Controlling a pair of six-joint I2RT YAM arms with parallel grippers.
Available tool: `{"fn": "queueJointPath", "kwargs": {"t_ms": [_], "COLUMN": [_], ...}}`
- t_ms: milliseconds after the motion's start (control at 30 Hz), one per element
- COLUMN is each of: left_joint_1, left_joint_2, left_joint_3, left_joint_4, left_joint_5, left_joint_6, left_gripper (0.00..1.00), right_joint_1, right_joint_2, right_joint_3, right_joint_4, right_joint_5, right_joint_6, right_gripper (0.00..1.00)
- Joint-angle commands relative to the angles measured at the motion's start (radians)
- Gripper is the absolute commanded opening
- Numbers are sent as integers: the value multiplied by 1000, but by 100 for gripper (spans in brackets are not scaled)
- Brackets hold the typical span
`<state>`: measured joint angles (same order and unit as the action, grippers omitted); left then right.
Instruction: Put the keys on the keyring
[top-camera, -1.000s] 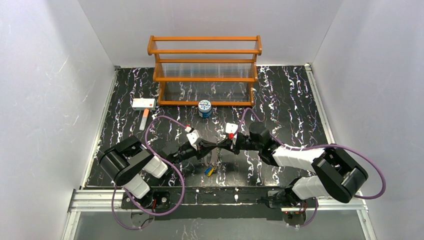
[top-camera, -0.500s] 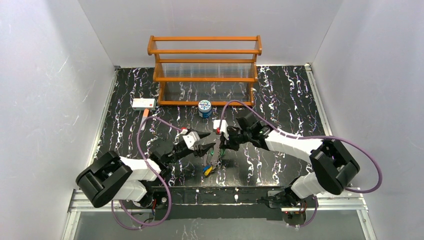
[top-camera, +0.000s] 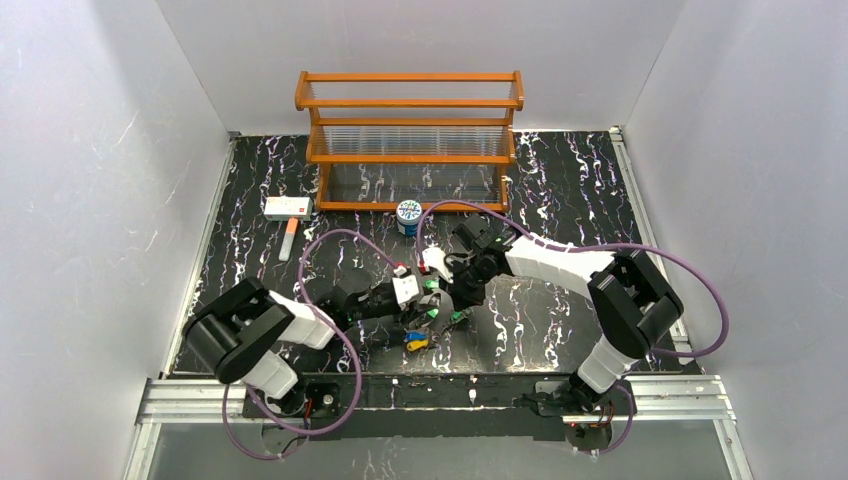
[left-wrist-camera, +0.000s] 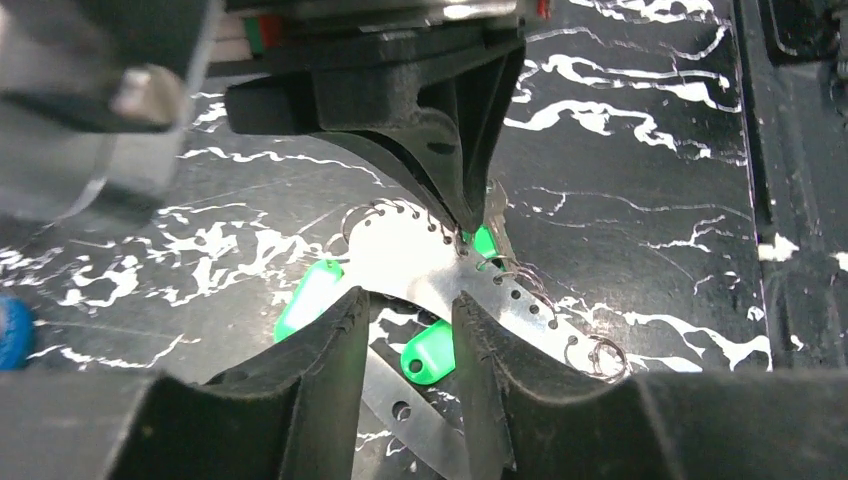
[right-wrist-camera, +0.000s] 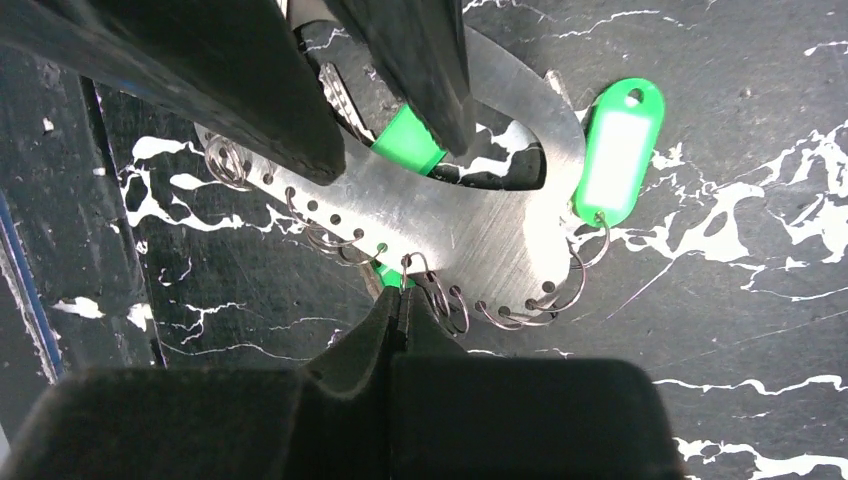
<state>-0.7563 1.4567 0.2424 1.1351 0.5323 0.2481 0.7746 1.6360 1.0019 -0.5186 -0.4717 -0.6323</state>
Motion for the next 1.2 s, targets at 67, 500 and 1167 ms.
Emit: {"fn": "queueJointPath", "kwargs": {"t_ms": [67, 500, 1167], "left_joint_1": [-32, -38, -60], "left_joint_2": [155, 445, 445], "left_joint_3": [45, -5, 60], "left_joint_4": [147, 652, 654], "left_joint_5": [103, 43, 99], "left_joint_6": [-4, -168, -184], "left_gripper": [31, 26, 27], "right_joint_1": [3, 3, 2], "right_joint_2": [-31, -71, -170], "right_joint_3": [20, -63, -190], "right_joint_4": [-38, 75, 234], "right_joint_5": [-42, -108, -135], "right_joint_6": [-34, -22, -1], "right_gripper": [1, 1, 1]}}
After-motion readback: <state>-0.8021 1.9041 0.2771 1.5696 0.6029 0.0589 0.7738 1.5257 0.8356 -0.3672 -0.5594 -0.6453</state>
